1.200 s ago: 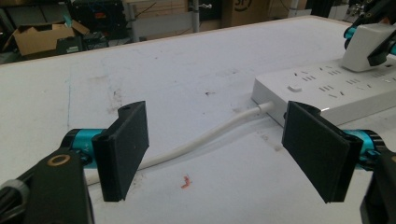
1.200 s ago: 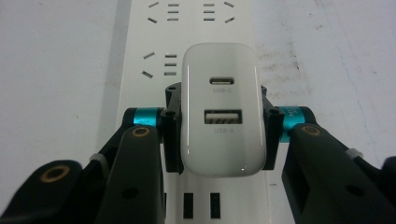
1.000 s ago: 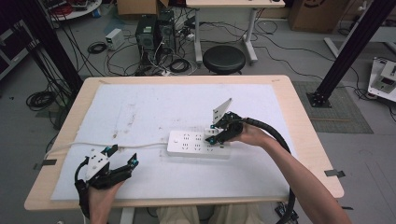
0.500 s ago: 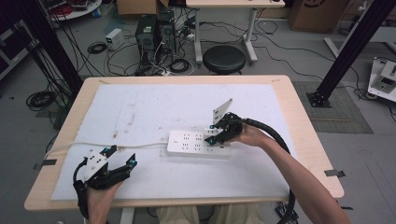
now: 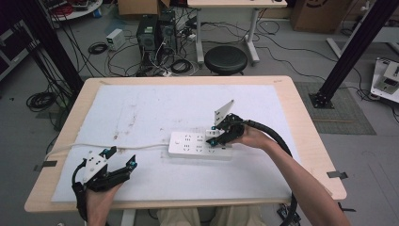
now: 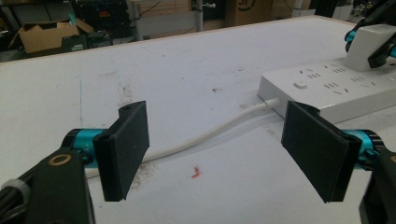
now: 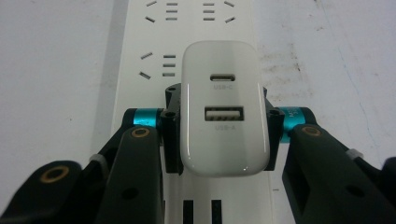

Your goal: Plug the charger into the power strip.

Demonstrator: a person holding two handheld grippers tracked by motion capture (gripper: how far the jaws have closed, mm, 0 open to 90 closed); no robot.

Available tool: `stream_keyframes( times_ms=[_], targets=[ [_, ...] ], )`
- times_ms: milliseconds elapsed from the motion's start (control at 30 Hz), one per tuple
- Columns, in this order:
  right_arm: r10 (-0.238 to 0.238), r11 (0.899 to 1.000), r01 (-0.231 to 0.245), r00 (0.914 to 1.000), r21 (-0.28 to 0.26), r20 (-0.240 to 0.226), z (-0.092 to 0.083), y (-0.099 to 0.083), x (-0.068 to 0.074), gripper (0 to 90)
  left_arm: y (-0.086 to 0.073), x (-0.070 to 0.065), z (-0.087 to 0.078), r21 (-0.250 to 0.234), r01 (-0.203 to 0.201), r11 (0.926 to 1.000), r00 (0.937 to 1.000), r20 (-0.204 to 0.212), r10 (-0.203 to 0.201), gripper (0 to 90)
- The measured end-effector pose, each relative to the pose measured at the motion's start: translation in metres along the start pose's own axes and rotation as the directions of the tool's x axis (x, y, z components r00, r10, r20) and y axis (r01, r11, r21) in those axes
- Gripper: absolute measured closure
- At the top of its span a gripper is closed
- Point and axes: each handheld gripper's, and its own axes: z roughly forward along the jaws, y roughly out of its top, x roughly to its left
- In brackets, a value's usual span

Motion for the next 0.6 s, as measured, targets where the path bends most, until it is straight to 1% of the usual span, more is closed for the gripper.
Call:
stream_keyframes(
  times_ms=[33,67,167,300,333,367,400,433,467,500,533,567,600],
  targets=[
    [0.0,1.0,0.0,1.0,0.0,0.0,0.0,0.0,0.0,63.6,0.0,0.0,0.0,0.0,0.0,1.0,1.0,0.0,0.0,23.3],
    [-0.003,1.0,0.003,1.0,0.012,0.002,0.0,0.002,0.0,63.4,0.0,0.0,0.0,-0.004,0.0,1.0,1.0,0.002,0.0,23.3],
    [-0.002,1.0,0.002,1.0,0.014,0.001,0.0,0.002,0.0,63.3,0.0,-0.001,-0.001,-0.001,-0.007,1.0,1.0,0.0,0.007,23.3],
    [-0.001,1.0,0.001,1.0,0.019,-0.003,0.0,0.004,0.0,62.3,-0.002,0.0,-0.001,-0.004,0.001,1.0,1.0,-0.002,-0.001,23.3],
    [-0.003,1.0,0.003,1.0,0.023,0.0,-0.001,0.004,0.0,60.2,-0.002,0.0,-0.001,-0.005,0.003,1.0,1.0,-0.002,-0.003,23.3],
    [-0.003,1.0,0.003,1.0,0.023,0.0,-0.001,0.004,0.0,60.2,-0.002,0.0,-0.001,-0.005,0.003,1.0,1.0,-0.002,-0.003,23.3],
    [-0.012,1.0,0.011,0.9998,0.017,0.016,-0.001,0.004,0.001,60.2,-0.002,0.0,-0.001,-0.005,0.003,1.0,1.0,-0.002,-0.003,23.3],
    [-0.012,1.0,0.011,0.9998,0.017,0.016,-0.001,0.004,0.001,56.2,-0.002,0.0,-0.002,-0.002,0.002,1.0,1.0,-0.002,-0.002,23.3],
    [0.005,1.0,-0.004,0.9992,-0.026,0.04,-0.007,0.008,0.001,47.5,-0.002,0.001,-0.003,-0.001,0.003,1.0,1.0,-0.002,-0.003,23.3],
    [0.005,0.999,-0.003,0.9988,-0.04,0.048,-0.008,0.009,0.002,44.1,-0.002,0.001,-0.003,-0.003,0.001,1.0,1.0,-0.005,-0.001,23.3],
    [0.008,0.999,-0.006,0.9985,-0.041,0.055,-0.01,0.01,0.002,41.1,-0.003,0.002,-0.004,-0.002,0.001,1.0,1.0,-0.005,-0.001,23.3],
    [0.01,0.999,-0.008,0.9985,-0.044,0.055,-0.011,0.01,0.003,39.1,-0.003,0.003,-0.004,-0.003,0.001,1.0,1.0,-0.007,-0.001,23.3],
    [0.01,0.999,-0.008,0.9985,-0.044,0.055,-0.011,0.01,0.003,39.1,-0.003,0.003,-0.004,-0.003,0.001,1.0,1.0,-0.007,-0.001,23.3]
  ],
)
